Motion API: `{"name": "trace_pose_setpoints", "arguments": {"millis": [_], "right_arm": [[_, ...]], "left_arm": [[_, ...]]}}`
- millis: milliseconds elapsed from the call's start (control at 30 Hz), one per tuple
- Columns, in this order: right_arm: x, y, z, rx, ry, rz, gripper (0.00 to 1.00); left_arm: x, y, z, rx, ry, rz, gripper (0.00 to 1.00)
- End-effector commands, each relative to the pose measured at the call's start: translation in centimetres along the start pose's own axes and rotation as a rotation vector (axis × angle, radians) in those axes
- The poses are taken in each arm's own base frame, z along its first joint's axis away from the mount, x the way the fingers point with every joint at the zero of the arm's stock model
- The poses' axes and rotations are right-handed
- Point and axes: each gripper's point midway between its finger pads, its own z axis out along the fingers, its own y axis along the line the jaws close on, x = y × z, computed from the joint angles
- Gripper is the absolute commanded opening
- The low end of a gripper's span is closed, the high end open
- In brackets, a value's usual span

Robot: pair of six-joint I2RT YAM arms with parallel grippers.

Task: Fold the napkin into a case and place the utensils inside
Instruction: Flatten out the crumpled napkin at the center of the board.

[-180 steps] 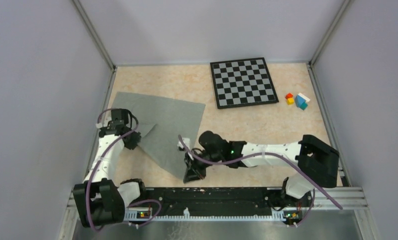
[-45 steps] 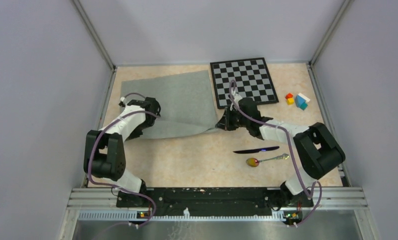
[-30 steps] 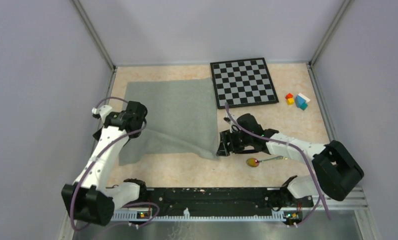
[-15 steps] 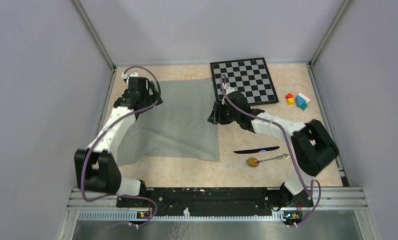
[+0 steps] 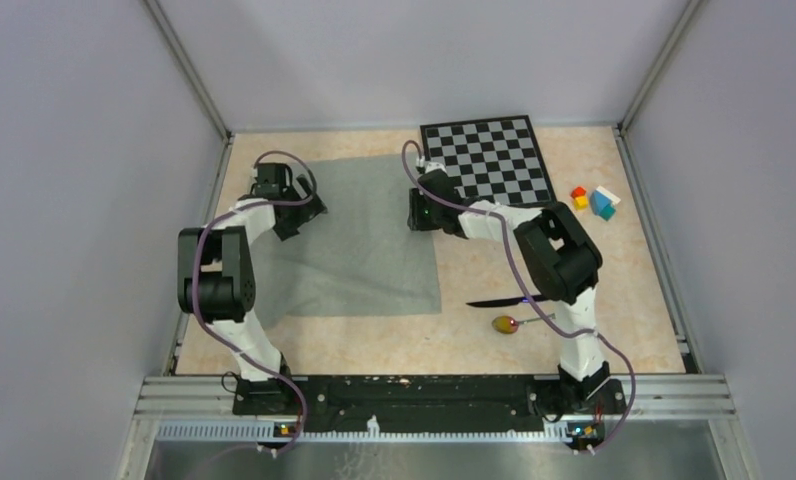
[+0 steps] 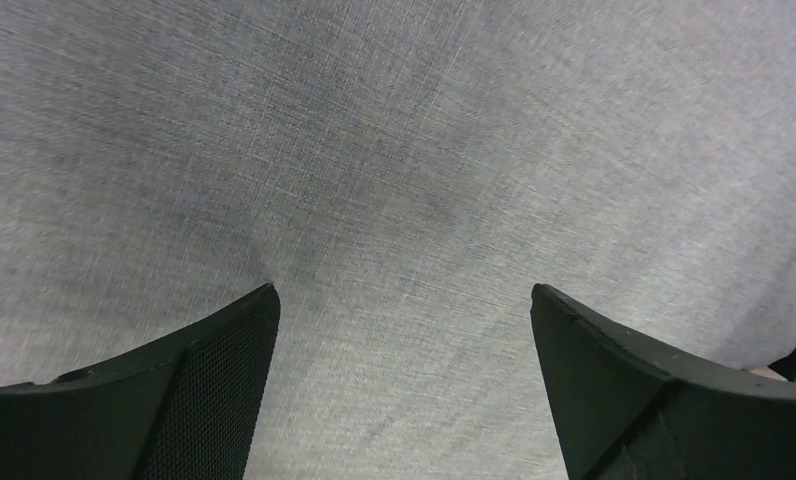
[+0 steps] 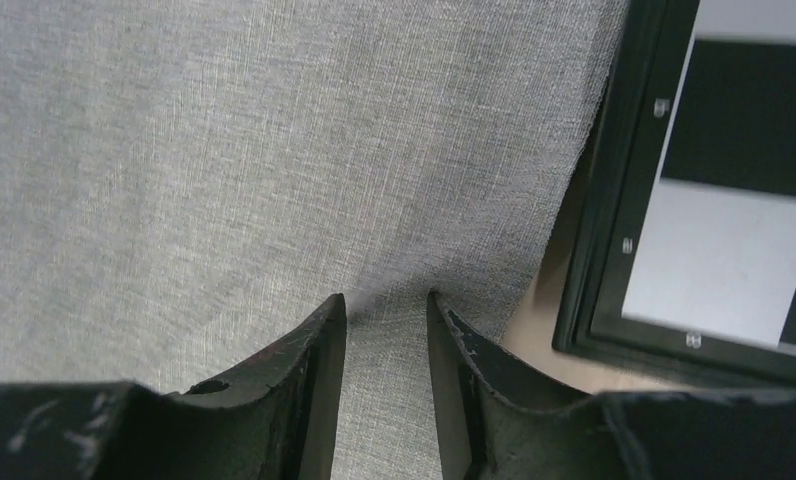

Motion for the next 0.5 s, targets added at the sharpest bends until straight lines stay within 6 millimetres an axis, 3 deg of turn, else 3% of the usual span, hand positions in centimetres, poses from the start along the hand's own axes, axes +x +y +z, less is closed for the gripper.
{"name": "trace_pose_setpoints", "arguments": {"millis": [0, 167, 267, 367, 467], "right_arm": [[2.1, -3.4, 2.4, 0.134, 0.077, -0.085, 0.36], [-0.4, -4.2, 4.2, 0.152, 0.074, -0.133, 0.36], [-2.0, -4.1, 5.2, 0.15, 0.071, -0.184, 0.37], [-4.7, -3.3, 4.2, 0.153, 0.053, -0.217, 0.42], [-7.5, -1.3, 0.9, 0.145, 0.033, -0.21, 0.5]], "left_arm": [[-0.7, 0.2, 2.5, 0.04, -0.009, -0.072, 0.99], [-1.9, 0.9, 4.8, 0.01, 0.015, -0.073, 0.99], [-3.2, -0.1, 4.8, 0.03, 0.022, -0.033, 0.99], [-4.2, -1.3, 2.4, 0.067, 0.0, 0.011, 0.99], [-4.6, -2.3, -1.9, 0.099, -0.029, 0.061, 0.99]]}}
